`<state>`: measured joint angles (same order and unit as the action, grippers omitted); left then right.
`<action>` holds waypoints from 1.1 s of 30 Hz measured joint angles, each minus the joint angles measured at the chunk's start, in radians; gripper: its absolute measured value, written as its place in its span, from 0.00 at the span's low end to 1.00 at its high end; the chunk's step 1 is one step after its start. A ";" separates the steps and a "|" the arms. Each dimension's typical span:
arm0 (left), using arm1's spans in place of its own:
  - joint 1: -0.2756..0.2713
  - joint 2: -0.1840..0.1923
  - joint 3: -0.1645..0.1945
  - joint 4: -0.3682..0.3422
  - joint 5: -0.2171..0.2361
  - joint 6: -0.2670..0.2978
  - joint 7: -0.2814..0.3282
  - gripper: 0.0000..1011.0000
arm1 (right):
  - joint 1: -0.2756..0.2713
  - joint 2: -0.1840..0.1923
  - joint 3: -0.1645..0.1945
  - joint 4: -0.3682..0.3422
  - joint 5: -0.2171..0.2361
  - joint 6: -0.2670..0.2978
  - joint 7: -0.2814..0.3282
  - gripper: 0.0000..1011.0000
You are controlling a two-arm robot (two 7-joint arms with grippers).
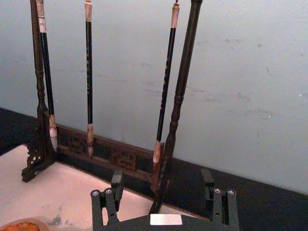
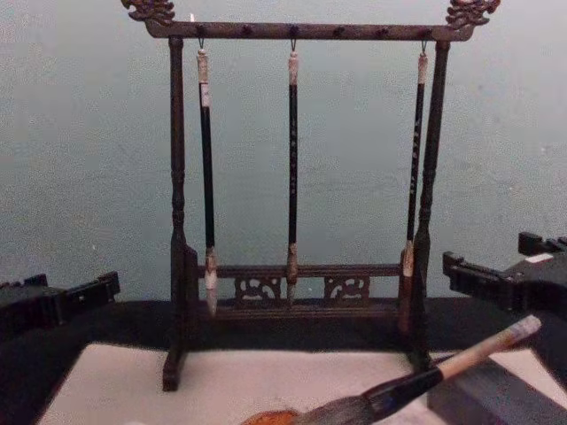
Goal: Pick up the brush from the inkstone, write on the paper, then place the brush back to its original position.
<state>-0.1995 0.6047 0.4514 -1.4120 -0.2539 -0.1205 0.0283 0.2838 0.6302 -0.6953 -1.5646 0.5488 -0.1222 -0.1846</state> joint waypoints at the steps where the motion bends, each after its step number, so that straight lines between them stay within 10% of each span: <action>1: 0.000 0.000 0.000 0.000 0.000 0.000 0.000 0.99 | 0.000 0.000 0.000 0.000 0.000 0.000 0.000 1.00; 33: 0.000 0.000 0.000 0.000 0.000 0.000 0.000 0.99 | 0.000 0.000 0.000 0.000 0.000 0.000 0.000 1.00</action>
<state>-0.1995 0.6047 0.4514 -1.4120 -0.2539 -0.1205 0.0283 0.2838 0.6302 -0.6953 -1.5645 0.5488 -0.1222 -0.1847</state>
